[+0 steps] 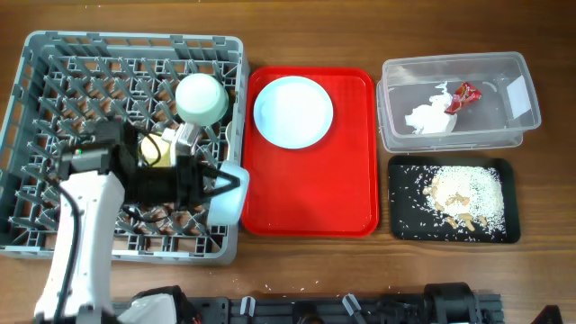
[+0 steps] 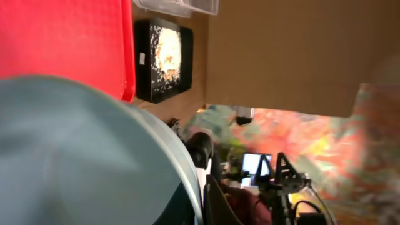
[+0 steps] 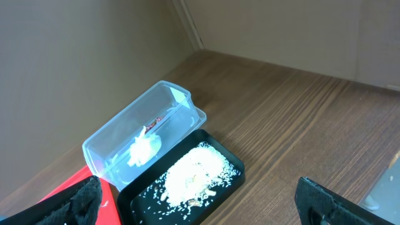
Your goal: Sort waste into correct bins and load items into the dishwasher rack
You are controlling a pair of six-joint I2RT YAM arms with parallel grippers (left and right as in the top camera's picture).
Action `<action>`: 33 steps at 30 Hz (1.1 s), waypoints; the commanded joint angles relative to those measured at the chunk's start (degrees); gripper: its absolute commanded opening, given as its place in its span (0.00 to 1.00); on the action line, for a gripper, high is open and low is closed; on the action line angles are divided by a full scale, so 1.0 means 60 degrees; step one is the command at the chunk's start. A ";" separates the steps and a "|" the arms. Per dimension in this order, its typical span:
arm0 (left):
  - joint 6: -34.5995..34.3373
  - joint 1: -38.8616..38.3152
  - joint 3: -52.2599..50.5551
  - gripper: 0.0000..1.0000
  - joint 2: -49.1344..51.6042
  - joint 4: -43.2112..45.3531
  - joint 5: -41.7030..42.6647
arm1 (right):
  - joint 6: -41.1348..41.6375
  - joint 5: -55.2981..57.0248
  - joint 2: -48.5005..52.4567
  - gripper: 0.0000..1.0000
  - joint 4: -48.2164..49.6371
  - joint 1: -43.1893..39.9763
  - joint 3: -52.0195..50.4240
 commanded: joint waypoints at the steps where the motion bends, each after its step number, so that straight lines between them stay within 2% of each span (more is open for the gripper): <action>1: 0.1217 0.0892 -0.0918 0.04 0.0922 0.0641 0.0769 | 0.0004 0.0138 0.0018 1.00 0.0018 -0.0004 -0.0015; 8: 0.1206 0.2324 -0.1333 0.04 0.2033 0.1100 -0.0769 | 0.0004 0.0138 0.0018 1.00 0.0018 -0.0004 -0.0015; 13: 0.1173 0.3508 -0.1038 0.04 0.2029 0.0375 -0.1013 | 0.0004 0.0138 0.0018 1.00 0.0018 -0.0004 -0.0015; 14: 0.1173 0.3708 -0.0729 0.14 0.2029 0.0076 -0.1169 | 0.0004 0.0138 0.0018 1.00 0.0018 -0.0004 -0.0015; 15: 0.1177 0.3869 -0.0415 0.34 0.2022 -0.0204 -0.1257 | 0.0004 0.0138 0.0018 1.00 0.0018 -0.0004 -0.0015; 16: 0.1177 0.4011 0.0109 1.00 0.1985 -0.0594 -0.1264 | 0.0004 0.0138 0.0018 1.00 0.0018 -0.0004 -0.0015; 21: 0.1177 0.4047 0.2539 1.00 0.1457 -0.2076 -0.1268 | 0.0004 0.0138 0.0018 1.00 0.0018 -0.0004 -0.0015; 23: 0.1180 0.3756 0.2692 1.00 0.0667 -0.2109 -0.1370 | 0.0004 0.0138 0.0015 1.00 0.0018 -0.0004 -0.0015; 25: 0.1111 0.3151 0.2692 1.00 -0.0200 -0.1636 -0.2106 | 0.0004 0.0138 0.0015 1.00 0.0018 -0.0004 -0.0015; 26: 0.0444 0.2969 0.2692 1.00 -0.0466 -0.1198 -0.2885 | 0.0004 0.0138 0.0018 1.00 0.0018 -0.0004 -0.0015; 27: -0.1534 0.2805 0.2692 1.00 -0.0780 -0.0317 -0.4849 | 0.0004 0.0138 0.0018 1.00 0.0018 -0.0004 -0.0015; 28: -0.2251 0.2754 0.2692 1.00 -0.0907 -0.0055 -0.5388 | 0.0004 0.0138 0.0015 1.00 0.0018 -0.0004 -0.0015; 32: -0.2339 0.2473 0.2626 1.00 -0.0943 -0.0066 -0.4317 | 0.0004 0.0138 0.0018 1.00 0.0018 -0.0004 -0.0015; 33: -0.2342 0.2208 0.2543 0.63 -0.0943 -0.0073 -0.4331 | 0.0004 0.0138 0.0015 1.00 0.0018 -0.0004 -0.0015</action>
